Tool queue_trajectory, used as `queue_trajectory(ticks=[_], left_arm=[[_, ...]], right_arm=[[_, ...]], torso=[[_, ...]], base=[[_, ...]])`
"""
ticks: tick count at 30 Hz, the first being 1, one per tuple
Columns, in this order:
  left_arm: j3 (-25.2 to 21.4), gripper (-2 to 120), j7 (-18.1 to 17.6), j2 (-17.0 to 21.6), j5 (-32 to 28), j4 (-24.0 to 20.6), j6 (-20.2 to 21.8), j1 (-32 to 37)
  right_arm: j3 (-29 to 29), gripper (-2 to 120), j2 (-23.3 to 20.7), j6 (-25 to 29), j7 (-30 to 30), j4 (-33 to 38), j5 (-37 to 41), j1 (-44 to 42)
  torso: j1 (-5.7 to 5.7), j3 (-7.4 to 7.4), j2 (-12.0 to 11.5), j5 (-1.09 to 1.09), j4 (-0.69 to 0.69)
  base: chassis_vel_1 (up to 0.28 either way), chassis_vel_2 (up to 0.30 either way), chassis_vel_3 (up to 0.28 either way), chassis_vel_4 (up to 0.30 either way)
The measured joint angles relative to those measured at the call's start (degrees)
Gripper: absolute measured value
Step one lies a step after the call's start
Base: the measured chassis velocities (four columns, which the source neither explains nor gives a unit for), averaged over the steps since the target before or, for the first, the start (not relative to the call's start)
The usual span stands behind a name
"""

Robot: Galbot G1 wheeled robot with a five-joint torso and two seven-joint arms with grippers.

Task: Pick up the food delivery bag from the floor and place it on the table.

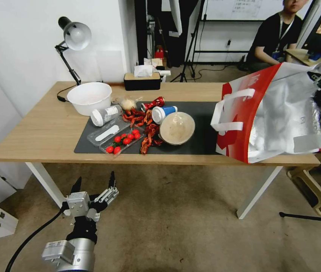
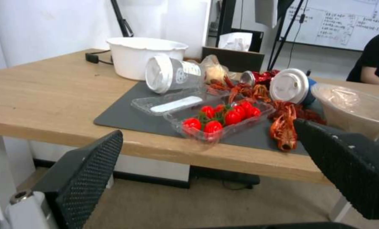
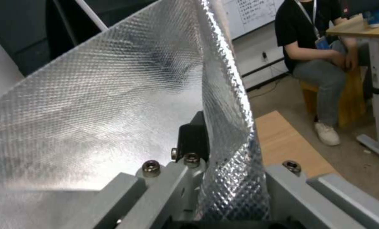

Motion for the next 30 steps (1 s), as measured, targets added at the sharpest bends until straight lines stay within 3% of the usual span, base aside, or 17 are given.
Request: queue_trajectory(ticks=[8, 30], left_arm=[[0.1, 100, 0.0, -0.1, 0.0, 0.2, -0.4, 0.0], [-0.2, 100, 0.1, -0.1, -0.3, 0.6, -0.3, -0.5]], right_arm=[[-1.6, 0, 0.6, -1.5, 0.6, -0.5, -4.8, 0.5], [-5.6, 0, 1.1, -2.2, 2.4, -1.6, -5.1, 3.7]], torso=[[0.00, 0.00, 0.0, 0.00, -0.01], [0.00, 0.00, 0.0, 0.00, -0.01]], base=[[0.000, 0.000, 0.000, 0.000], [0.000, 0.000, 0.000, 0.000]])
